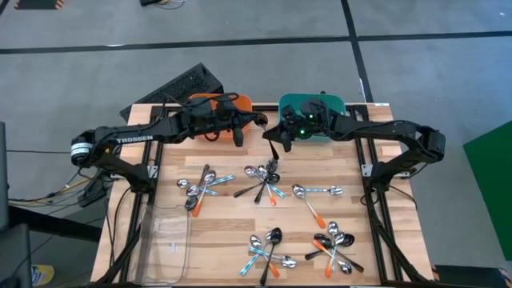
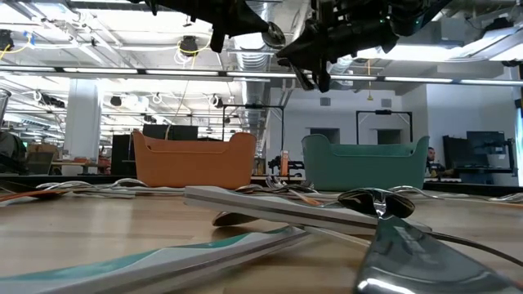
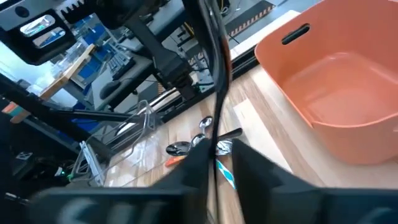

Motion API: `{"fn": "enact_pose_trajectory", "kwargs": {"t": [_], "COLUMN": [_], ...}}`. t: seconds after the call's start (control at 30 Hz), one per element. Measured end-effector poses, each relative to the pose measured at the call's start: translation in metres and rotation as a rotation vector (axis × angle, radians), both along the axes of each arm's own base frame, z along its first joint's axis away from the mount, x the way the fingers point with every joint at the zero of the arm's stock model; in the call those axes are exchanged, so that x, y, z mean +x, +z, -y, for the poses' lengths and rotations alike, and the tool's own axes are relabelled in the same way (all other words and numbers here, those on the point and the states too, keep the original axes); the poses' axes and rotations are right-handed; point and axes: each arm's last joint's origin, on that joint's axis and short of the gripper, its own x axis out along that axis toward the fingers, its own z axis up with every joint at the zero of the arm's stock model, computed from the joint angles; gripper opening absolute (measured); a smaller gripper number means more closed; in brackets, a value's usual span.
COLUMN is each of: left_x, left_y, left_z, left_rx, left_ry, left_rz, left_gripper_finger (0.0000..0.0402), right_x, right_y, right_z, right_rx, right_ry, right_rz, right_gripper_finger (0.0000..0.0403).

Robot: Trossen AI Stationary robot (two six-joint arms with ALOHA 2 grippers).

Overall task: Sort silverware by color (type)
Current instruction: Put the black spoon into the blue bin, then put the orange spoon into the orange bin

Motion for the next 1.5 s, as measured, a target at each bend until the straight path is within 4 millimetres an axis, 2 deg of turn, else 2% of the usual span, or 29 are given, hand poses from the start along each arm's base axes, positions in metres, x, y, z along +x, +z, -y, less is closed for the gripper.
{"fn": "enact_pose_trajectory", "kwargs": {"t": [0.07, 0.1, 0.27, 0.37, 0.47, 0.6, 0.73, 0.87, 1.0, 1.1, 1.33, 1.5], "left_x": [0.0, 0.0, 0.0, -0.002, -0.008, -0.018, -0.033, -0.044, -0.054, -0.058, -0.055, -0.053], "left_y": [0.0, -0.001, -0.003, -0.005, -0.004, -0.006, -0.001, 0.004, 0.008, 0.008, 0.003, 0.002], "left_z": [0.0, 0.0, 0.0, 0.0, 0.002, 0.003, 0.007, 0.015, 0.028, 0.036, 0.049, 0.059], "left_rx": [-0.005, -0.012, -0.032, -0.054, -0.084, -0.118, -0.147, -0.176, -0.159, -0.156, -0.178, -0.19], "left_ry": [0.005, -0.001, 0.014, 0.029, 0.032, 0.094, 0.156, 0.153, 0.197, 0.258, 0.269, 0.243], "left_rz": [-0.001, 0.0, -0.021, -0.048, -0.072, -0.144, -0.179, -0.192, -0.22, -0.242, -0.264, -0.263], "left_gripper_finger": [0.0, 0.0, 0.0003, 0.0015, 0.0035, 0.0062, 0.0079, 0.0082, 0.0083, 0.0083, 0.0083, 0.0083], "right_x": [0.0, 0.0, -0.005, -0.02, -0.037, -0.058, -0.074, -0.092, -0.102, -0.109, -0.111, -0.11], "right_y": [0.0, 0.0, -0.003, -0.003, 0.005, 0.018, 0.004, -0.02, -0.044, -0.05, -0.048, -0.039], "right_z": [0.0, -0.001, 0.006, 0.014, 0.027, 0.041, 0.064, 0.084, 0.092, 0.095, 0.092, 0.076], "right_rx": [-0.021, -0.026, -0.023, -0.054, -0.202, -0.44, -0.571, -0.581, -0.556, -0.528, -0.416, -0.245], "right_ry": [0.012, 0.012, -0.011, -0.096, -0.214, -0.258, -0.247, -0.234, -0.197, -0.21, -0.309, -0.411], "right_rz": [0.002, 0.003, -0.045, -0.161, -0.342, -0.566, -0.738, -0.844, -0.922, -0.945, -0.917, -0.863], "right_gripper_finger": [0.0026, 0.0017, 0.0013, 0.0013, 0.0013, 0.0012, 0.0012, 0.0012, 0.0013, 0.004, 0.0162, 0.0221]}}
